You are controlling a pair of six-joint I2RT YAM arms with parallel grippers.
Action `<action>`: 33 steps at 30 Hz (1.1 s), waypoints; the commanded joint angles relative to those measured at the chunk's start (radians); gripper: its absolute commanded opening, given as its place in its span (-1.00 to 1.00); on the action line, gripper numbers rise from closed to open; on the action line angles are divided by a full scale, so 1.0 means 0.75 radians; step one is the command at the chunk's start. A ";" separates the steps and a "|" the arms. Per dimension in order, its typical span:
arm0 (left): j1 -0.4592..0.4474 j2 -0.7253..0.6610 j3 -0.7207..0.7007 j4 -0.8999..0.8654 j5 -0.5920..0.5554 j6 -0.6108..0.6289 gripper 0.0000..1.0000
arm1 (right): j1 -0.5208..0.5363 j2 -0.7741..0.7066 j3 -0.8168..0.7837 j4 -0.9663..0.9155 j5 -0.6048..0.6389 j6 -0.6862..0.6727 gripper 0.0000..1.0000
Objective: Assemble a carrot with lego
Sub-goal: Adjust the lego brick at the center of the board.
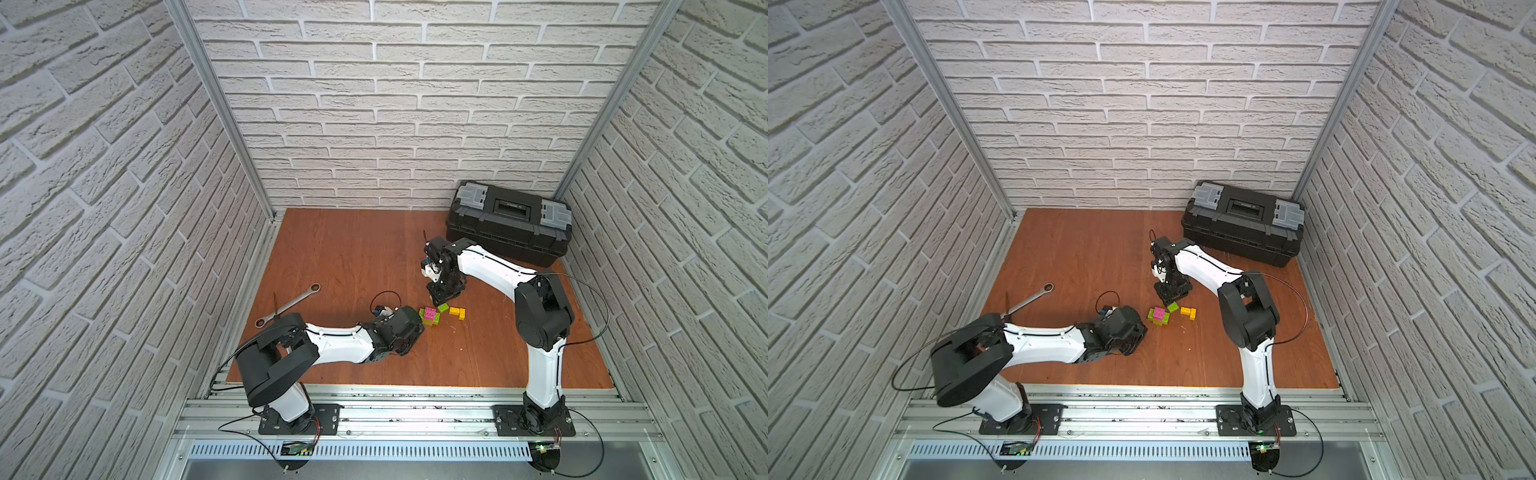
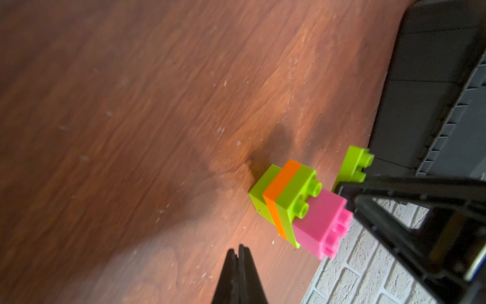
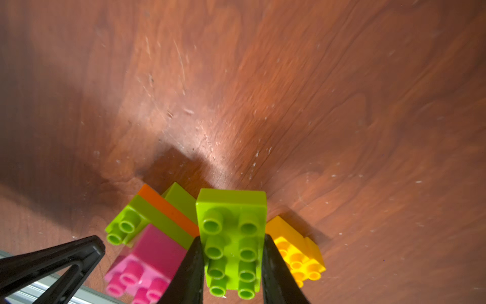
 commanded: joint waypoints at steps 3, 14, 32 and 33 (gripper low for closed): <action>0.008 0.028 0.005 0.084 0.028 -0.019 -1.00 | 0.008 -0.079 -0.069 0.062 -0.055 0.087 -0.92; 0.034 0.014 0.023 0.021 0.028 0.018 -1.00 | 0.036 -0.130 -0.135 0.061 -0.053 0.188 -0.92; 0.077 -0.117 -0.030 -0.125 -0.020 0.077 -1.00 | 0.023 -0.141 0.100 -0.119 0.057 0.133 -0.93; 0.079 -0.117 -0.029 -0.125 -0.017 0.079 -1.00 | 0.019 -0.134 0.093 -0.112 0.058 0.134 -0.93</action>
